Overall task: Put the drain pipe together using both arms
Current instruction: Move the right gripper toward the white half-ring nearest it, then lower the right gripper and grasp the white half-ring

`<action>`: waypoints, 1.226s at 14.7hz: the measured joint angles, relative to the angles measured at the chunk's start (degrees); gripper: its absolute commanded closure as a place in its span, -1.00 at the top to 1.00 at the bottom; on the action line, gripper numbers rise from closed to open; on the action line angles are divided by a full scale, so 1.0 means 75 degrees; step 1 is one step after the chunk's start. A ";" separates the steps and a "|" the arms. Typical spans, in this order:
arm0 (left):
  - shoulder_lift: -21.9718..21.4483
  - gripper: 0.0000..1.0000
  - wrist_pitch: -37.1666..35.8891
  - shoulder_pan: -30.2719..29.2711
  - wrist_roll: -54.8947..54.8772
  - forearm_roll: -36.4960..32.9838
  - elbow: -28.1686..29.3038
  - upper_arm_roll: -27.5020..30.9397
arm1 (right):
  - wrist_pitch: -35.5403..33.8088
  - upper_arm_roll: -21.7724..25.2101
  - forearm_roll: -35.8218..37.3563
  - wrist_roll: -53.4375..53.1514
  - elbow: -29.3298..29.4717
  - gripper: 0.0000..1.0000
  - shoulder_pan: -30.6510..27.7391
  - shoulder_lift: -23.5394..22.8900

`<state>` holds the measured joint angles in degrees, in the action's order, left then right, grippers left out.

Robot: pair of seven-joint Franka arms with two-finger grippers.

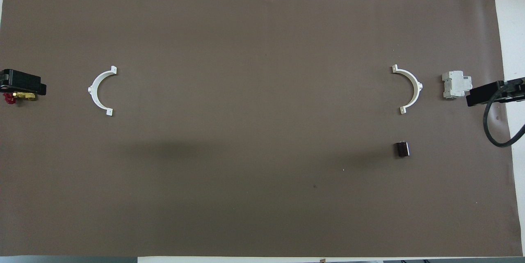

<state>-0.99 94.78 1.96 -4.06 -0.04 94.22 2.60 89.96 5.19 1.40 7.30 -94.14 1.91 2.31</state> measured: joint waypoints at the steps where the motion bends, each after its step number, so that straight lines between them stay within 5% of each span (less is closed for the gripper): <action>1: 0.0000 1.00 0.0000 0.0000 0.0000 0.0000 0.0000 0.0000 | 0.0000 0.0000 0.0000 0.0000 0.0000 1.00 0.0000 -0.0005; 13: 0.0000 1.00 0.0000 0.0000 0.0000 0.0000 0.0000 0.0000 | 0.0511 -0.0029 -0.0007 -0.0001 -0.0219 1.00 0.0176 -0.0140; 18: 0.0000 1.00 0.0000 0.0000 0.0000 0.0000 0.0000 0.0000 | 0.2156 -0.0034 -0.0016 -0.0003 -0.1034 1.00 0.0402 -0.0548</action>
<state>-0.99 94.78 1.96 -4.06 -0.04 94.22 2.60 106.12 4.94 1.29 7.28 -101.89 4.93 -1.80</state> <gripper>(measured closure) 0.000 0.000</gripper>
